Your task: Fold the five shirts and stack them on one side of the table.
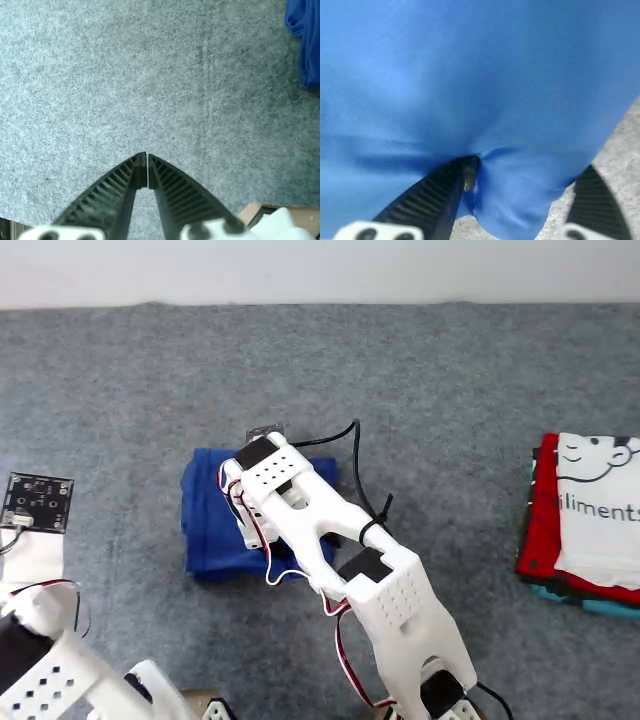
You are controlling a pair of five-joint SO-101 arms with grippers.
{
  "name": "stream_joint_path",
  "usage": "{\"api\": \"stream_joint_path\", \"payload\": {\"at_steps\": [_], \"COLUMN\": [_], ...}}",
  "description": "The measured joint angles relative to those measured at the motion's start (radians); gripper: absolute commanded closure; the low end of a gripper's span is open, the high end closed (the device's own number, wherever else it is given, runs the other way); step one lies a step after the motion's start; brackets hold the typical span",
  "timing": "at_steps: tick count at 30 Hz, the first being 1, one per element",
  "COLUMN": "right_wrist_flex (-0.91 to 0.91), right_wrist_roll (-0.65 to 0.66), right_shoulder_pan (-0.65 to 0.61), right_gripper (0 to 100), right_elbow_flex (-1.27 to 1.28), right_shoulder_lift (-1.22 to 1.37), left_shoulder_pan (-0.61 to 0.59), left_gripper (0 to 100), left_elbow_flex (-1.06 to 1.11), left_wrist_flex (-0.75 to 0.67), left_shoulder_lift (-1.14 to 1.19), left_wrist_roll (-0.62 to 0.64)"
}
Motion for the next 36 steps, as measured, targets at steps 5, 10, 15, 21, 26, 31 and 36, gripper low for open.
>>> {"api": "stream_joint_path", "payload": {"at_steps": [5,10,15,21,26,31,36], "right_wrist_flex": [0.003,0.061,0.158,0.17,0.173,0.121,-0.025], "right_wrist_roll": [0.0,0.014,0.121,0.336,0.74,1.321,1.72], "right_shoulder_pan": [0.011,0.028,0.069,0.226,0.433,0.641,0.709], "right_gripper": [97.9,99.0,98.9,98.9,98.9,98.9,98.9], "right_elbow_flex": [0.0,-0.02,-0.055,0.006,0.018,0.018,-0.038], "right_shoulder_lift": [0.0,0.0,0.017,-0.072,-0.155,-0.155,-0.155], "left_shoulder_pan": [0.0,0.0,0.0,0.0,0.0,0.0,0.0], "left_gripper": [98,98,98,98,98,98,98], "left_elbow_flex": [0.0,0.0,0.0,0.0,0.0,0.0,0.0], "left_wrist_flex": [-0.021,-0.021,-0.021,-0.021,-0.021,-0.021,-0.021], "left_shoulder_lift": [0.0,0.0,0.0,0.0,0.0,0.0,0.0], "left_wrist_roll": [0.002,0.002,0.002,0.002,0.002,0.002,0.0]}}
